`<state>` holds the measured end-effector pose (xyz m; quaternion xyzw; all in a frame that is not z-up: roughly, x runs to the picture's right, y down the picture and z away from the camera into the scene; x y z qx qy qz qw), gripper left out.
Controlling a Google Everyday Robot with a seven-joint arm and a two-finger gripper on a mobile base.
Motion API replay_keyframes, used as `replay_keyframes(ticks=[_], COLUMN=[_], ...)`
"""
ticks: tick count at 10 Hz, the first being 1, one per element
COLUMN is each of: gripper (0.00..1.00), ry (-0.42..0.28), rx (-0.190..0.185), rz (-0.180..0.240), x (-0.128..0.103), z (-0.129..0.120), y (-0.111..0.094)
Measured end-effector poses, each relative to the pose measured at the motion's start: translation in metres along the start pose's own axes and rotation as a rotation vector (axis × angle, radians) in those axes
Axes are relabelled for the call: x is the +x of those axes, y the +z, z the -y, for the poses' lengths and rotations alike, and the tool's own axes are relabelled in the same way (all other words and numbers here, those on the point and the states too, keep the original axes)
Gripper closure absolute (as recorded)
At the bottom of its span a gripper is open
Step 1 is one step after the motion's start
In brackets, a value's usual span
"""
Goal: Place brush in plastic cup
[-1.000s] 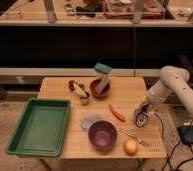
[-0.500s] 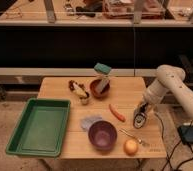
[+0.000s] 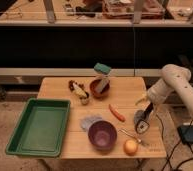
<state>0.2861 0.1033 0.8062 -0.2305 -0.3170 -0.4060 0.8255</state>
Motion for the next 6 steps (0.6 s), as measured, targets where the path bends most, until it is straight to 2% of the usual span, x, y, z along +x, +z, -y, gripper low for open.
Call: replay_keyframes(ticks=[4,5,6], gripper=[0.20,0.20,0.20], ry=[-0.014,-0.014,-0.011], rx=[0.014,0.026,0.056], rz=[0.009,0.011,0.027], x=[-0.0012,-0.0012,-0.0006], z=[0.0104,0.0109,0.0097], y=[-0.0056,-0.0082,-0.0091])
